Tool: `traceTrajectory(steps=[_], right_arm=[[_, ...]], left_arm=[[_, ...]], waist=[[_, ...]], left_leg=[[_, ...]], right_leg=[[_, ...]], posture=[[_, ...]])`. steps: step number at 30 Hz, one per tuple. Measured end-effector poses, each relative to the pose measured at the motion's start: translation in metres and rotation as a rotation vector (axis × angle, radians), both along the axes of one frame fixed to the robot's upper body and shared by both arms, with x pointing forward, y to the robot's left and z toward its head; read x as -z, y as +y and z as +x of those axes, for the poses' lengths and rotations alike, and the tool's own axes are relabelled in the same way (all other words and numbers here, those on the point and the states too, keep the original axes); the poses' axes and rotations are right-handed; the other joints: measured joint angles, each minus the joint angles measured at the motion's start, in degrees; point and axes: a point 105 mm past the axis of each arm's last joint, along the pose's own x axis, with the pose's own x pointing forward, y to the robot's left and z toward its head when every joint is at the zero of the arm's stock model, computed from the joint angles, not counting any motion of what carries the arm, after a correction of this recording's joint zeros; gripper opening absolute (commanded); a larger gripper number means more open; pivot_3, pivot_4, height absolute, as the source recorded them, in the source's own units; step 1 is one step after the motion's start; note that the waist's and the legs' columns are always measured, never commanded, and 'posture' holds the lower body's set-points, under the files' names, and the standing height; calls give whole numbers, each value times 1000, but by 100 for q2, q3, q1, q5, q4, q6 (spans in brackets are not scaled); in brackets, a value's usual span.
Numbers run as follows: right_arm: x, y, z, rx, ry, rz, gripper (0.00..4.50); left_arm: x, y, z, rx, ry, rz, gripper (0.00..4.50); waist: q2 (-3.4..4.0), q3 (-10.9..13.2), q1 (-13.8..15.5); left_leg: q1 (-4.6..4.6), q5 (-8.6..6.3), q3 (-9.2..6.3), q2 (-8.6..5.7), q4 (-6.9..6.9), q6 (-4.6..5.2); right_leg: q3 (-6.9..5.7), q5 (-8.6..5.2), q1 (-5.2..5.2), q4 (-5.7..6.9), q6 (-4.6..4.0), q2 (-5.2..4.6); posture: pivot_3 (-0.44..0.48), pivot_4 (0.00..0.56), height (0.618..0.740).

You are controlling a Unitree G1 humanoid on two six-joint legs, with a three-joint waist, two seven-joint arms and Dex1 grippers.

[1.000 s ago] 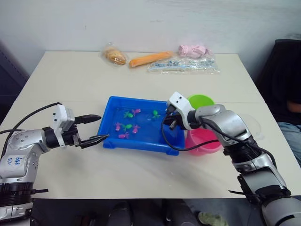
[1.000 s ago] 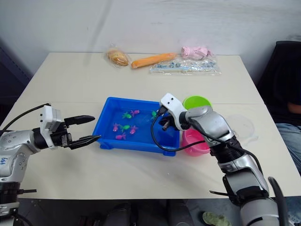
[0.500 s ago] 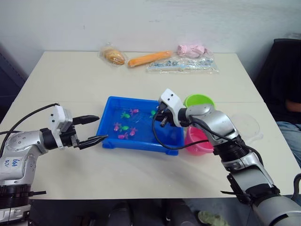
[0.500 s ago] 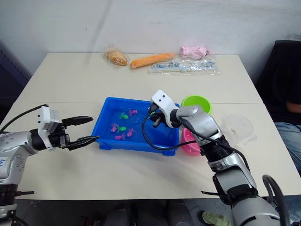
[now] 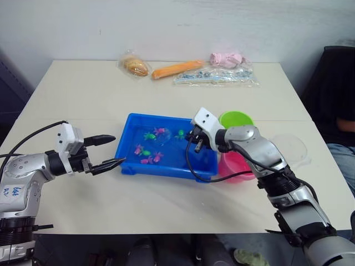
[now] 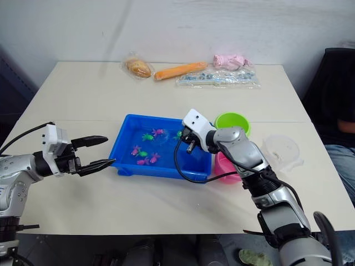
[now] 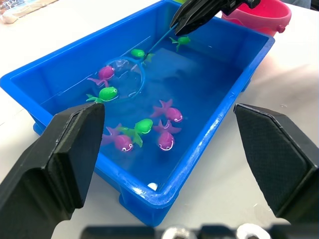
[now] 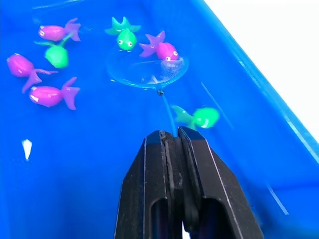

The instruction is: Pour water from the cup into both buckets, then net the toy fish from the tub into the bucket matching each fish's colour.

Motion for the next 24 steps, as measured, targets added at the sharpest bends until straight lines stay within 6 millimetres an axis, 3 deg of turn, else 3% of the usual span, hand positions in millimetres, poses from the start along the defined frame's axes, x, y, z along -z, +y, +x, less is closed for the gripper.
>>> traceTrajectory(steps=[10,24], right_arm=[[2,-24,0,-39,-121,-162,0],[3,-34,-11,-84,-135,-204,0]], left_arm=[[0,0,0,-2,0,0,4462],[0,0,0,-3,0,-1,4462]], waist=[[0,0,10],[0,0,14]], left_leg=[[0,0,0,-3,0,1],[0,-1,0,-4,0,1]], right_leg=[[-5,0,1,-7,0,-1],[-11,0,1,-8,0,-11]], posture=[[0,150,740],[0,150,740]])
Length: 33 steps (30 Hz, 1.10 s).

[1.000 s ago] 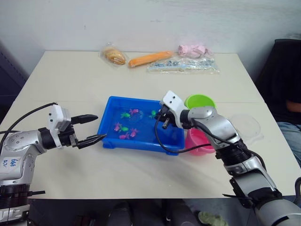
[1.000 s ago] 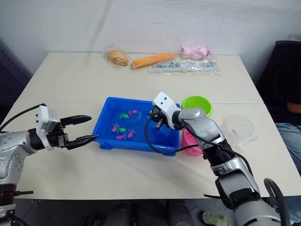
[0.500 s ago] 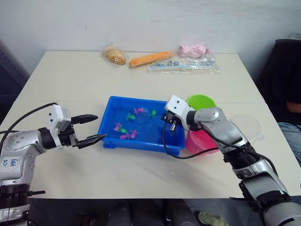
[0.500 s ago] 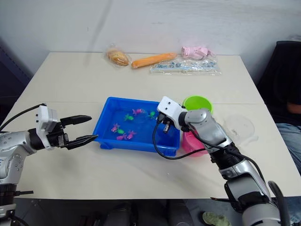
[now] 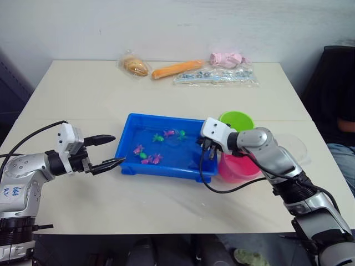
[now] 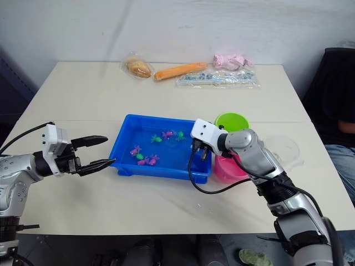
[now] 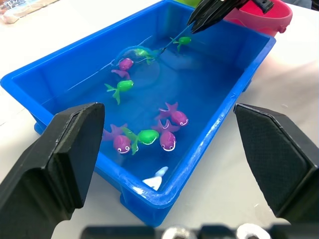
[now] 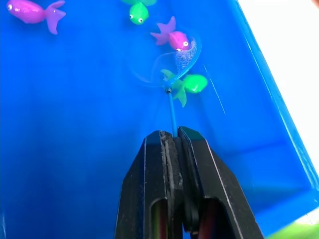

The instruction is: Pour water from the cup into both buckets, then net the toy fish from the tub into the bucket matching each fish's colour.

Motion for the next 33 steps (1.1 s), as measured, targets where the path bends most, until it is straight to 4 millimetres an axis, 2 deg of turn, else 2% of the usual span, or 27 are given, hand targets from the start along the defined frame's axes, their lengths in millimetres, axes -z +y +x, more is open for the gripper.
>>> traceTrajectory(steps=[5,14,23,27,29,33], right_arm=[[1,-13,-4,10,8,-17,0],[-4,-20,-19,-16,52,23,0],[-28,-23,-47,-86,126,189,0],[-34,-36,-59,-67,149,234,0],[-42,-50,-69,-35,157,270,0],[-52,-63,-82,7,157,330,0]], left_arm=[[0,0,0,0,0,-1,4462],[-1,-1,2,3,-4,-3,4462],[1,-4,2,30,6,0,4462],[-8,-12,4,75,-17,-12,4462],[-17,-23,6,122,-36,-41,4462],[-16,-40,6,195,-14,-79,4462]], waist=[[0,0,2],[0,0,13],[0,0,28],[0,0,68],[0,0,141],[0,0,161]], left_leg=[[0,0,0,0,0,0],[1,0,0,0,0,0],[2,-1,-8,1,0,1],[1,-1,-8,-3,0,2],[3,-3,-8,-6,0,6],[4,-3,-9,-6,0,6]], right_leg=[[-1,0,0,-1,0,0],[-5,0,0,0,0,3],[-16,0,7,-4,0,2],[-17,0,9,-5,0,5],[-17,0,14,-8,0,8],[-17,0,17,-12,0,12]], posture=[[0,150,740],[0,150,740],[0,150,740],[0,150,740],[0,150,740],[0,150,740]])
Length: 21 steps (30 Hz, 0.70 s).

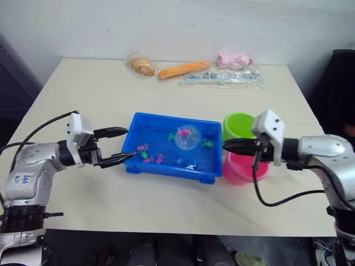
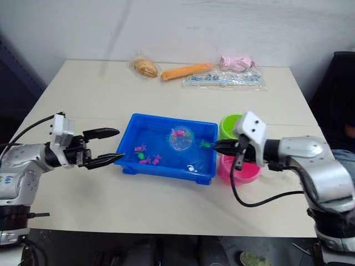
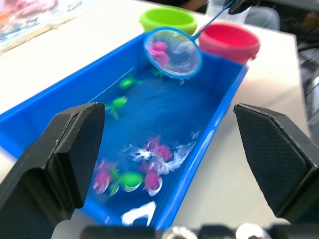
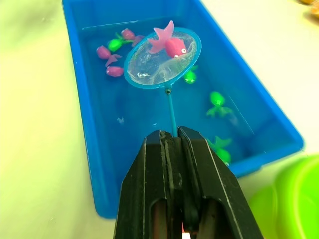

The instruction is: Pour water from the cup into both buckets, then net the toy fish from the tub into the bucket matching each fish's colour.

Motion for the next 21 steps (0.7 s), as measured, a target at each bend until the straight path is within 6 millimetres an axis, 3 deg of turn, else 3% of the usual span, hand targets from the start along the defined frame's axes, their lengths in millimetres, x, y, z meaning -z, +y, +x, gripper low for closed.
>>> traceTrajectory(steps=[7,12,21], right_arm=[[-9,-27,-45,83,30,67,0],[-8,-47,-67,217,38,64,0],[10,-88,-95,482,23,1,0]], left_arm=[[-6,-30,-2,154,0,-13,4462],[1,-43,-3,242,40,-28,4462],[1,-65,3,346,47,-64,4462]], waist=[[0,0,23],[1,0,20],[-1,-2,21]], left_leg=[[5,0,-6,-2,1,0],[6,2,-7,-9,1,-4],[13,4,-3,-21,2,-5]], right_leg=[[1,1,12,-6,3,13],[8,2,13,-8,4,38],[35,6,17,-10,12,52]], posture=[[0,150,740],[0,150,740],[0,150,740]])
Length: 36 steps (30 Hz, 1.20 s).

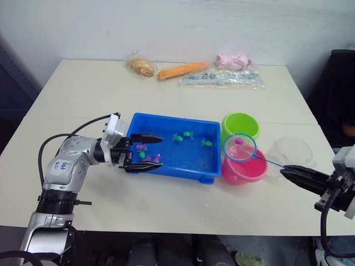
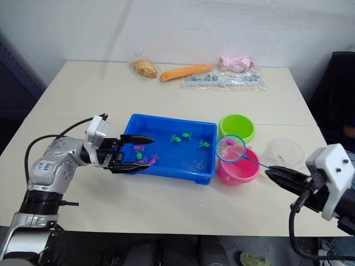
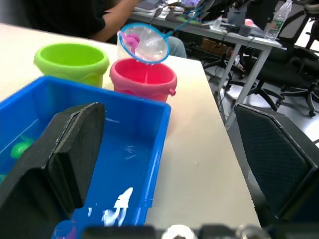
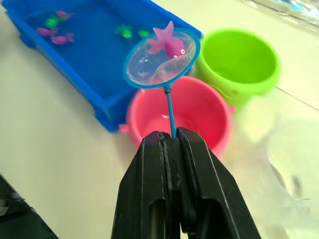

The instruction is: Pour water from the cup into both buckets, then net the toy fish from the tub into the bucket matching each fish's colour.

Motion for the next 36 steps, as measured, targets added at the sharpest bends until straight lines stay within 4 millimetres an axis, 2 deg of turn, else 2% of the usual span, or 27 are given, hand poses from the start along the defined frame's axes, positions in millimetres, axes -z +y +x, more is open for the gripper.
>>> traceTrajectory(steps=[5,10,24,28,33,36], right_arm=[[5,-16,-4,71,-77,-157,0],[9,-21,0,71,-183,-293,0],[33,-22,-3,0,-395,-640,0],[32,-18,-4,-42,-507,-778,0],[43,-21,1,-109,-563,-948,0],[47,-22,2,-141,-605,-1041,0]], left_arm=[[3,-5,3,23,9,5,4462],[4,-5,6,27,12,0,4462],[5,-6,5,33,13,-3,4462],[5,-7,6,28,13,-4,4462],[5,-7,6,23,11,-6,4462],[4,-8,7,20,11,-7,4462]], waist=[[0,0,-22],[0,0,-14],[0,0,-13],[0,0,-20],[0,0,-29],[0,0,-27]], left_leg=[[4,1,5,-4,0,-1],[8,3,11,-7,0,-3],[16,6,18,-8,0,-8],[41,6,35,-8,-2,-8],[96,4,52,-9,-11,-8],[98,4,52,-8,-10,-9]], right_leg=[[15,2,0,0,4,5],[22,3,-1,3,6,5],[34,3,0,8,6,5],[53,3,12,13,6,5],[70,3,58,8,6,6],[72,3,61,9,6,6]], posture=[[0,150,740],[0,150,740],[0,150,740],[0,150,740],[0,150,740],[0,150,740]])
